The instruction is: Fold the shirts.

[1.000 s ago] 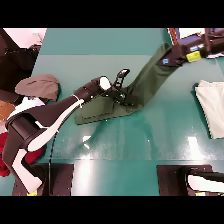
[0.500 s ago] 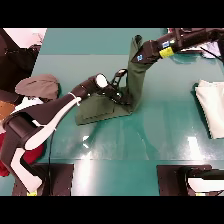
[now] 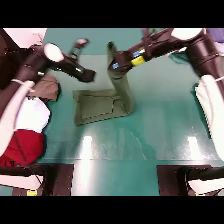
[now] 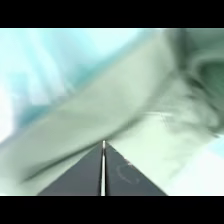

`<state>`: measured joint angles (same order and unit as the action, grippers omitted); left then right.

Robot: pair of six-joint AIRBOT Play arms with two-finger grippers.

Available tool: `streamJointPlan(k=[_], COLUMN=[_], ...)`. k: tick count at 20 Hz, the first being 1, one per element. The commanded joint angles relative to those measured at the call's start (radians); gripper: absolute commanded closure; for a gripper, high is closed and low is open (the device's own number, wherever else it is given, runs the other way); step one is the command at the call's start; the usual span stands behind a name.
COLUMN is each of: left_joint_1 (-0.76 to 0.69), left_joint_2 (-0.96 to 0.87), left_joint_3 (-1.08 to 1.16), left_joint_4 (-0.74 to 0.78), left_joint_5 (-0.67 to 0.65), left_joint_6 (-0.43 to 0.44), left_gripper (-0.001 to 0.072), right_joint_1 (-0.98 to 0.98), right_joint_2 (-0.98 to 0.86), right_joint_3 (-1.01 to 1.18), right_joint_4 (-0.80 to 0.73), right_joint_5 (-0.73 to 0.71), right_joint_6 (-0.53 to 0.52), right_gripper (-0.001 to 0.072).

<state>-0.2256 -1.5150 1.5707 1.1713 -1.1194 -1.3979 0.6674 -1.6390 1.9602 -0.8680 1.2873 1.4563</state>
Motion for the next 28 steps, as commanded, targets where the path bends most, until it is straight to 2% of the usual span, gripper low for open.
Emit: streamJointPlan(k=[1,3,4,6,7,9,11,14,17,21,22,23,24,28], left_joint_1=[0.169,0.239,0.266,0.299,0.303,0.306,0.306,0.306,0.306,0.306,0.306,0.306,0.306,0.306], left_joint_2=[0.132,0.179,0.194,0.204,0.204,0.204,0.204,0.204,0.204,0.203,0.203,0.203,0.203,0.203], left_joint_3=[0.0,0.0,0.002,0.001,0.001,0.0,0.0,0.0,-0.001,-0.005,-0.005,-0.005,-0.005,-0.005], left_joint_4=[0.072,0.072,0.072,0.071,0.072,0.071,0.07,0.069,0.067,0.058,0.05,0.042,0.036,0.027], left_joint_5=[-0.034,-0.034,-0.038,-0.053,-0.064,-0.075,-0.076,-0.103,-0.132,-0.135,-0.133,-0.13,-0.128,-0.118], left_joint_6=[0.016,0.018,0.018,0.018,0.018,0.018,0.018,0.018,0.018,0.018,0.018,0.018,0.019,0.019], left_gripper=[0.0682,0.0682,0.0682,0.0682,0.0682,0.0682,0.0682,0.0681,0.0682,0.0682,0.0682,0.0682,0.0681,0.0682], right_joint_1=[0.122,0.192,0.225,0.267,0.272,0.251,0.192,0.084,-0.055,-0.243,-0.283,-0.313,-0.336,-0.348], right_joint_2=[-0.093,-0.158,-0.187,-0.224,-0.233,-0.229,-0.203,-0.132,-0.018,0.086,0.089,0.085,0.073,-0.063], right_joint_3=[0.001,0.002,0.002,0.002,0.002,0.001,0.001,-0.078,-0.303,-0.59,-0.636,-0.673,-0.706,-0.695], right_joint_4=[0.069,0.117,0.116,0.116,0.115,0.098,0.024,-0.085,-0.085,-0.064,-0.038,-0.012,0.022,0.147], right_joint_5=[-0.13,-0.219,-0.262,-0.299,-0.287,-0.211,-0.077,0.07,0.063,-0.073,-0.1,-0.124,-0.146,-0.118], right_joint_6=[-0.043,-0.09,-0.114,-0.134,-0.139,-0.141,-0.14,-0.129,-0.121,-0.121,-0.122,-0.122,-0.123,-0.151], right_gripper=[0.0693,0.068,0.0578,0.0238,0.0211,0.0215,0.0255,0.0258,0.0259,0.0257,0.0234,0.0116,0.0043,0.0042])
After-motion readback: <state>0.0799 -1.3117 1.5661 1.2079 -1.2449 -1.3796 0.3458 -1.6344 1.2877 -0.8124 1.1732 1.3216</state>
